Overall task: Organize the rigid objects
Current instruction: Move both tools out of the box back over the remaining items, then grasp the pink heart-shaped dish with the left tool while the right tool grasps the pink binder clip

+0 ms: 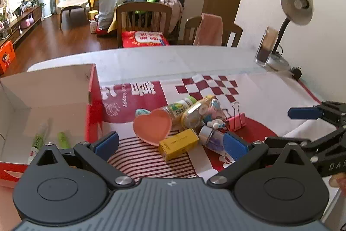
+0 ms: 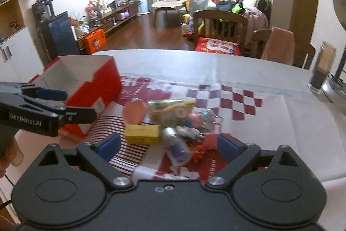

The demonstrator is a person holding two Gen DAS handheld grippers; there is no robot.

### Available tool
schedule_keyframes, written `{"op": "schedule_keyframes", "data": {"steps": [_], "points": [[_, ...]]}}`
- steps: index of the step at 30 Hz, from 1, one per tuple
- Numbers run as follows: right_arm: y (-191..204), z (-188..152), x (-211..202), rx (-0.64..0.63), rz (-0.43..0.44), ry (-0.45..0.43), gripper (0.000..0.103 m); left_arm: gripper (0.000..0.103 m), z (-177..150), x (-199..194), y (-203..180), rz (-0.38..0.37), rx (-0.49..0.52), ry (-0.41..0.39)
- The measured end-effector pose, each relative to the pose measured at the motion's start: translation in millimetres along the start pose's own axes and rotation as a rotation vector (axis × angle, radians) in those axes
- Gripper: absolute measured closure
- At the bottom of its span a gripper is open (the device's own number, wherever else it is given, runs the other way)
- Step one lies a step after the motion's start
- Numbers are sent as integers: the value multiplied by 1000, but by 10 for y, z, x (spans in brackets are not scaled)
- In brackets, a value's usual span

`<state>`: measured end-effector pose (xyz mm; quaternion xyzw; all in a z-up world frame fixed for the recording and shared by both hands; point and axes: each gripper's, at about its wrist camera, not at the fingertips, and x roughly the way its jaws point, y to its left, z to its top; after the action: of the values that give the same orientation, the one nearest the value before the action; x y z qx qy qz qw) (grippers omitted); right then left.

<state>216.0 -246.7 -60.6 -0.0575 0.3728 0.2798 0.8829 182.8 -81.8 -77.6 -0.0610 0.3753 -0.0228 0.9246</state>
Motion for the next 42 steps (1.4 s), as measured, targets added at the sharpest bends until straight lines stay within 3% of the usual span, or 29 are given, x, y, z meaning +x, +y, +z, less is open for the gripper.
{"op": "schedule_keyframes", "data": {"steps": [6, 11, 21, 42], "points": [[-292, -78, 184, 26, -51, 26, 8, 0, -30, 338, -93, 68, -8, 35], [-468, -118, 392, 32, -91, 46, 9, 0, -23, 568, -51, 79, -58, 21], [-700, -133, 835, 36, -124, 105, 20, 0, 26, 991, 2, 170, -63, 49], [-680, -91, 1273, -34, -121, 163, 39, 1, 44, 1582, 258, 157, -144, 140]]}}
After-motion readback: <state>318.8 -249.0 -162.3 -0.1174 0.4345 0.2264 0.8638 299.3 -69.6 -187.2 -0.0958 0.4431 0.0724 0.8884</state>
